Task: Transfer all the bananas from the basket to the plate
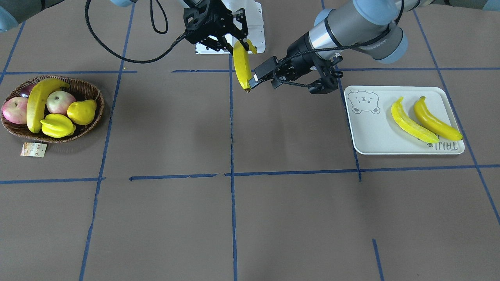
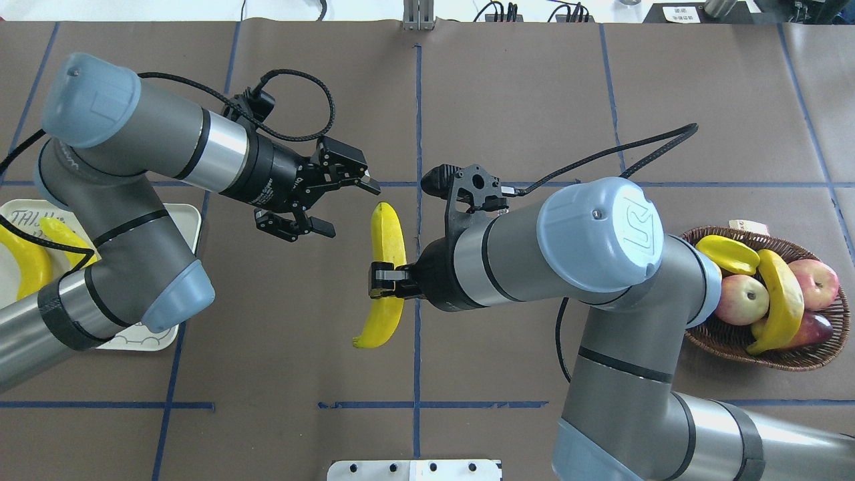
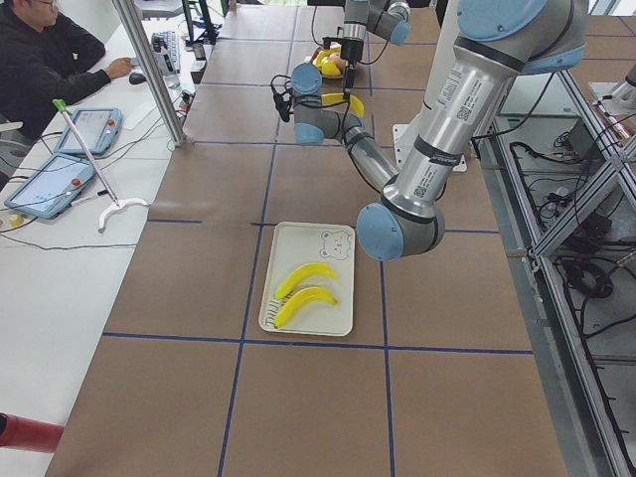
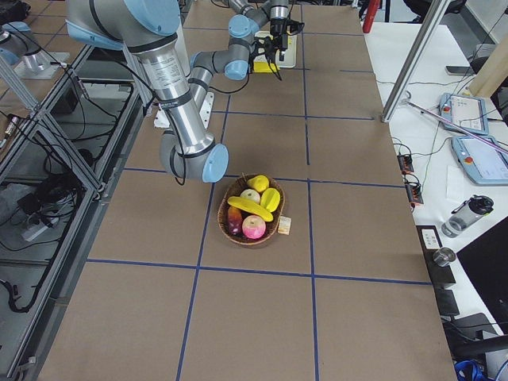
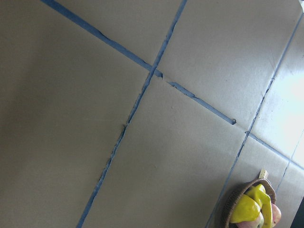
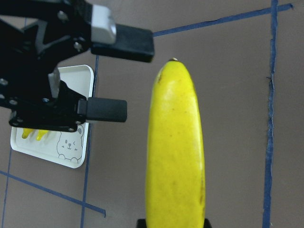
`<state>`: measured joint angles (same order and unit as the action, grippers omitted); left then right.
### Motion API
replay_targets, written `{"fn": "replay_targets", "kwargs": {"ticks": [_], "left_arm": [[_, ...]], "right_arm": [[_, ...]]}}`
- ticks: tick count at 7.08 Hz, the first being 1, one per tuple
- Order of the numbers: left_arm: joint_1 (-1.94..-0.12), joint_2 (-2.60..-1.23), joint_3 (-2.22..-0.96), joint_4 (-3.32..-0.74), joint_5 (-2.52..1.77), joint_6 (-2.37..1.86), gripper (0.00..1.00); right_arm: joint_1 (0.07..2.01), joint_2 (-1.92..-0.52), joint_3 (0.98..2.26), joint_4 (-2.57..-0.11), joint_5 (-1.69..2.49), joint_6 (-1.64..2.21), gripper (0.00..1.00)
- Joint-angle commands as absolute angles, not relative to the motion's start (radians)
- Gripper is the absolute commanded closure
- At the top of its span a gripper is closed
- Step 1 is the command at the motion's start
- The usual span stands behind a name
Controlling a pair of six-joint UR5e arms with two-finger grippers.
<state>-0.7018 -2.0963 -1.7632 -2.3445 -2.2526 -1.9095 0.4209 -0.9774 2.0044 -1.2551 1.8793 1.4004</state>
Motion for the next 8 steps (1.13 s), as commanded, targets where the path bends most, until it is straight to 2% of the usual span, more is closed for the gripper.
{"fn": "replay_targets", "kwargs": {"ticks": [1,3,4,5,6,7,8], "left_arm": [[-0.649,-2.115,-1.770,-2.353,-2.241,-1.908,0.01],[-0.623,-2.128,-1.769,-2.353,-2.204,-1.908,0.01],[-0.612,-2.128,-1.769,-2.353,-2.188,-1.908,0.27],[-0.612,-2.125,-1.770,-2.355,-2.187,-1.898,0.86],[-0.612,-2.123,-1.770,-2.364,-2.189,-1.882,1.00],[-0.612,-2.117,-1.770,-2.390,-2.191,-1.872,1.00],[-0.612,-2.115,-1.769,-2.390,-2.191,-1.870,1.00]], "right_arm": [[0.419,-0.979,2.003,-1.235,1.876,1.401,1.00],[0.417,-0.979,1.999,-1.233,1.876,1.401,1.00],[0.419,-0.979,1.999,-1.233,1.876,1.401,1.00],[0.419,-0.979,1.999,-1.233,1.878,1.404,0.99],[0.419,-0.977,1.999,-1.233,1.878,1.407,0.86],[0.419,-0.979,2.000,-1.233,1.878,1.413,0.01],[0.419,-0.979,2.006,-1.232,1.879,1.425,0.00]]}}
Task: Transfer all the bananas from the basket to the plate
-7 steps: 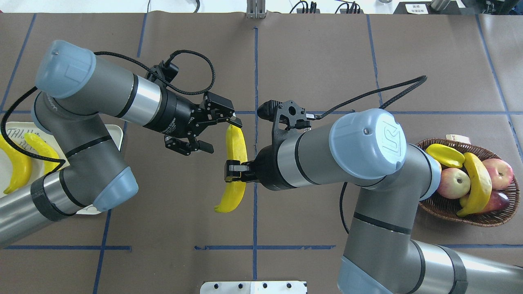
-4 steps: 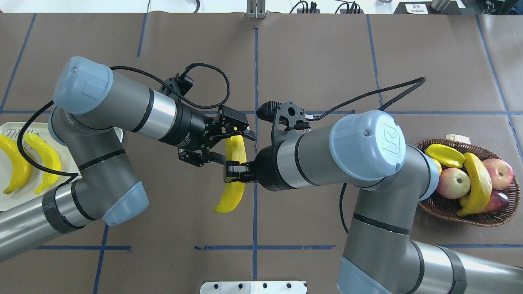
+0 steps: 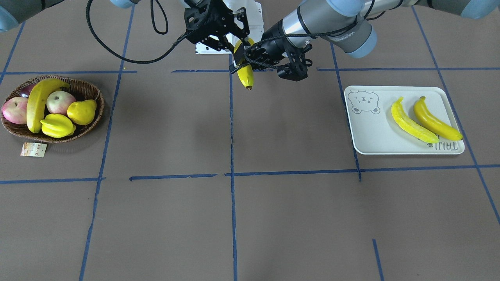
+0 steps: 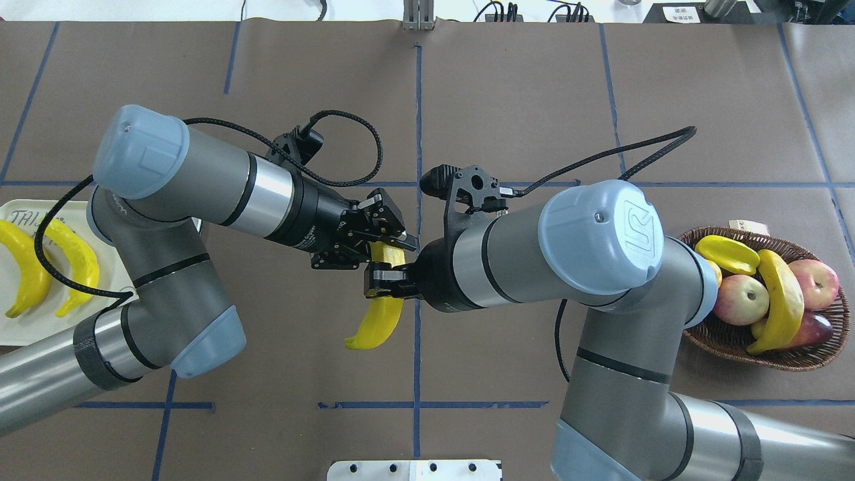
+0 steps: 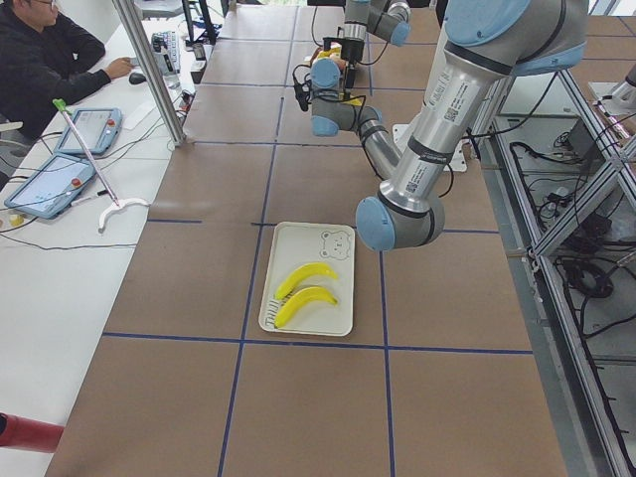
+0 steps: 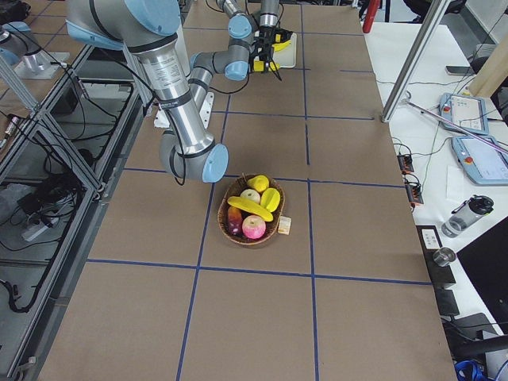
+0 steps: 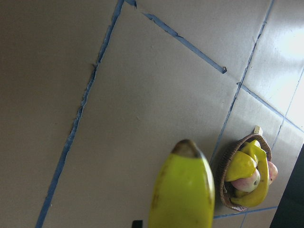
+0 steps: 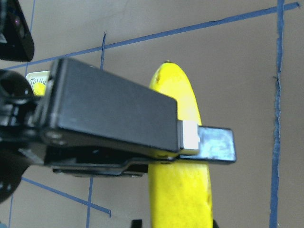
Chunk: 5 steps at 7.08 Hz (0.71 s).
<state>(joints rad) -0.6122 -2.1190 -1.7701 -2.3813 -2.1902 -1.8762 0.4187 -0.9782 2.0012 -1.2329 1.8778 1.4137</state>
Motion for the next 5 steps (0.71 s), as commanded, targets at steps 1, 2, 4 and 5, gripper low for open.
{"fn": "replay_targets", "kwargs": {"ticks": [1,2,4,5], "left_arm": [[-0.612,-2.115,-1.770,-2.390,-2.191,-1.871,1.00],[-0.615,-2.112,-1.770,-2.388,-2.191,-1.870,1.00],[-0.687,-2.097,-1.744,-2.367,-2.200,-1.867,1.00],[-0.722,-2.009,-1.740,-2.352,-2.200,-1.811,1.00]], "right_arm": [[0.419,-0.979,2.013,-1.230,1.879,1.428,0.00],[0.419,-0.979,2.019,-1.230,1.879,1.428,0.00],[0.431,-0.995,2.064,-1.233,1.879,1.428,0.00],[0.437,-1.021,2.072,-1.235,1.876,1.428,0.00]]}}
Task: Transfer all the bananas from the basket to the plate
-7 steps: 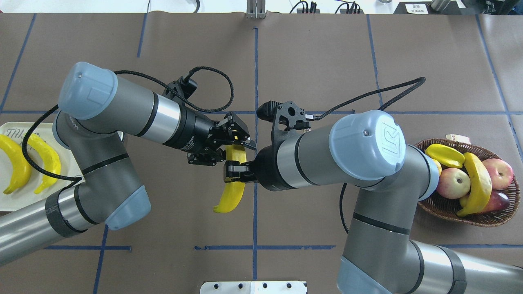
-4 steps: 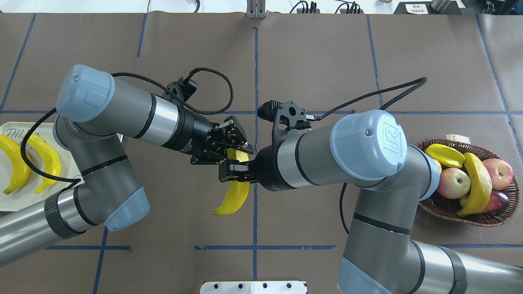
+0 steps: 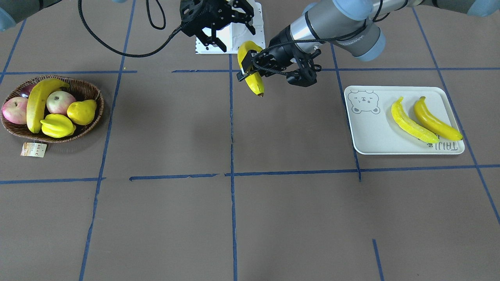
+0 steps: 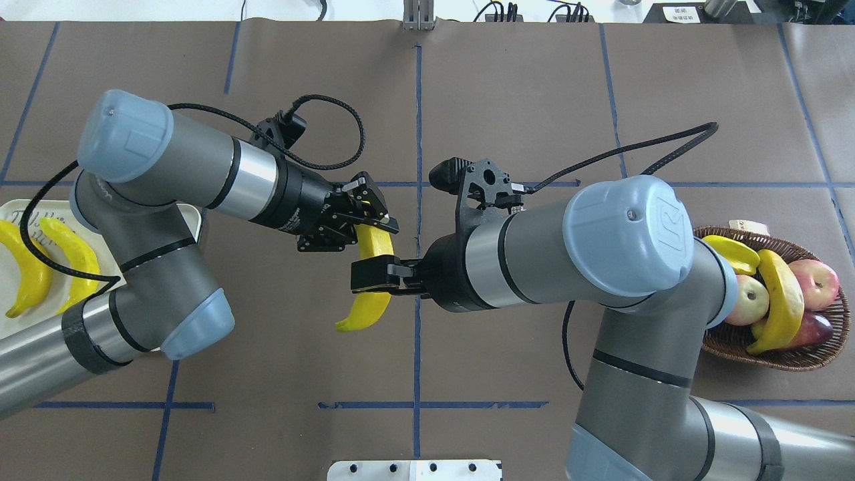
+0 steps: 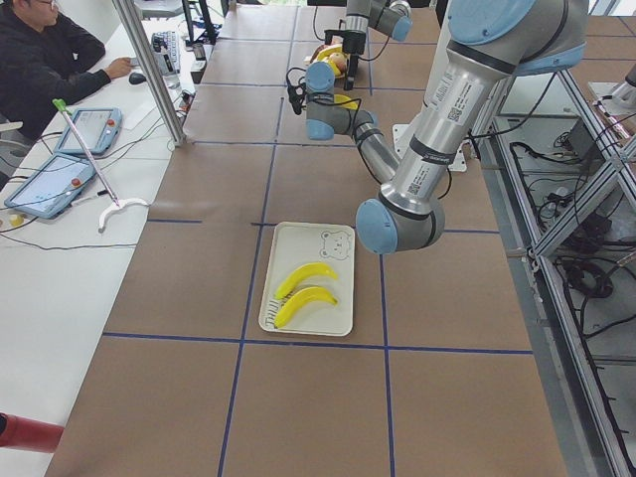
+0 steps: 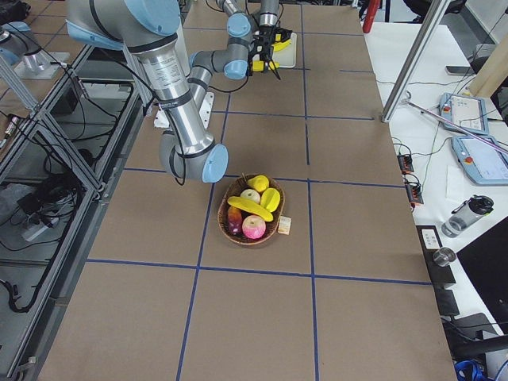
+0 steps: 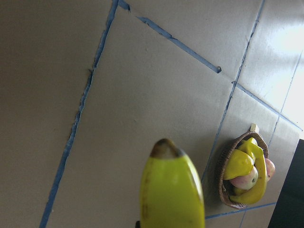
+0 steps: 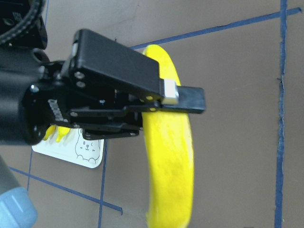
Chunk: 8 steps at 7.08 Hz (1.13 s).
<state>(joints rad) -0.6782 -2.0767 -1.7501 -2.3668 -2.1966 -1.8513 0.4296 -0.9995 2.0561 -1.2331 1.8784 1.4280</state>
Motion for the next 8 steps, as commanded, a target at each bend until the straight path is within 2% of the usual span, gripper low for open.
{"fn": "replay_targets", "kwargs": {"ticks": [1,2,4,8], "left_arm": [[-0.779,-1.943,-1.749,-2.280,-2.200,-1.642,1.00],[-0.840,-1.839,-1.767,-2.197,-2.198,-1.499,1.00],[-0.903,-1.639,-1.753,-2.192,-2.189,-1.253,1.00],[-0.908,-1.598,-1.674,-2.195,-2.162,-1.220,1.00]], "right_arm": [[0.457,-1.049,2.080,-1.235,1.876,1.427,0.00],[0.469,-1.081,2.079,-1.235,1.875,1.427,0.00],[0.488,-1.103,2.077,-1.236,1.875,1.427,0.00],[0.506,-1.106,2.077,-1.243,1.876,1.425,0.00]]}}
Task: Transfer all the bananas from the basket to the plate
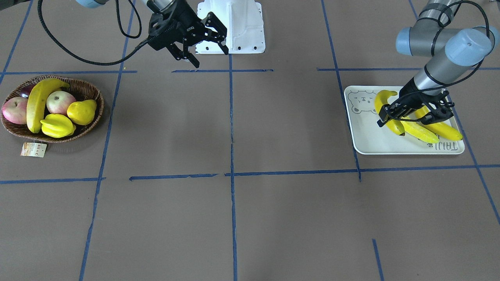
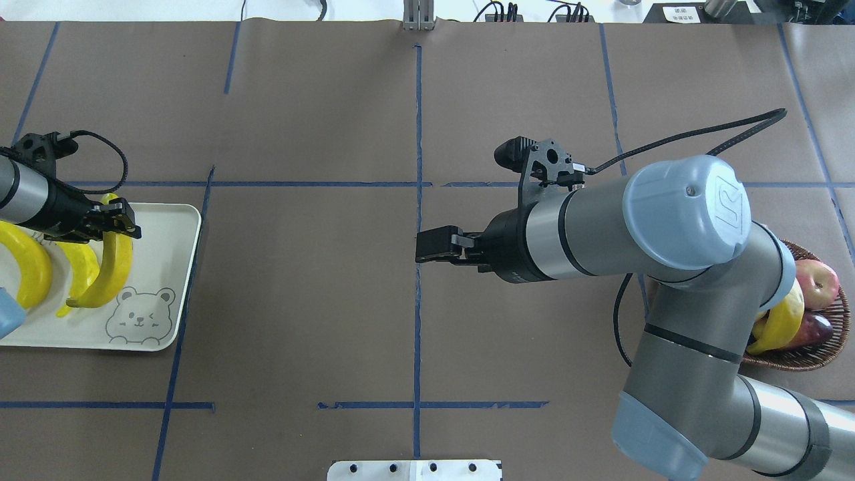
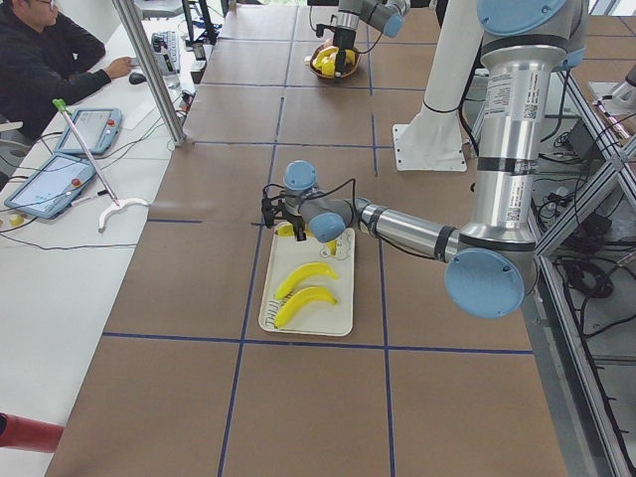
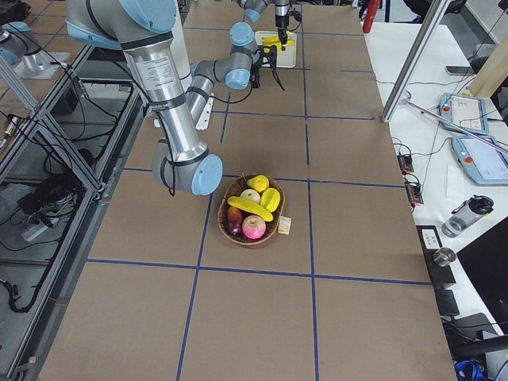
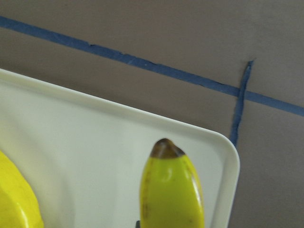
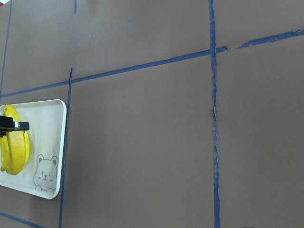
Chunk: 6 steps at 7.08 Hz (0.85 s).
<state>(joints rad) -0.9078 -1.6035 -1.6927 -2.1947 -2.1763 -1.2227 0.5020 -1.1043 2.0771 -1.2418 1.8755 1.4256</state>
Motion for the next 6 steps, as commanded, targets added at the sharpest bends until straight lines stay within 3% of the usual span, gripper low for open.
{"fn": "replay_targets", "kwargs": {"ticks": [1,2,4,6], "left_arm": [[-0.908,-1.582,-1.667,-2.203,-2.119,-1.218,0.21],[-0.908,-1.577,-1.661,-2.209,-2.091,-1.216,0.01],[-0.908,-1.580,-1.667,-2.209,-2.103,-1.209,0.00],[-0.923,-1.583,-1.722,-2.198,-2.156,-1.212,0.00]], "right_arm": [[0.508,-1.104,2.077,-1.243,1.876,1.427,0.00],[0.509,-1.106,2.077,-1.243,1.876,1.425,0.00],[0.520,-1.109,2.080,-1.246,1.879,1.427,0.00],[0.561,-1.225,2.147,-1.250,1.900,1.424,0.00]]}}
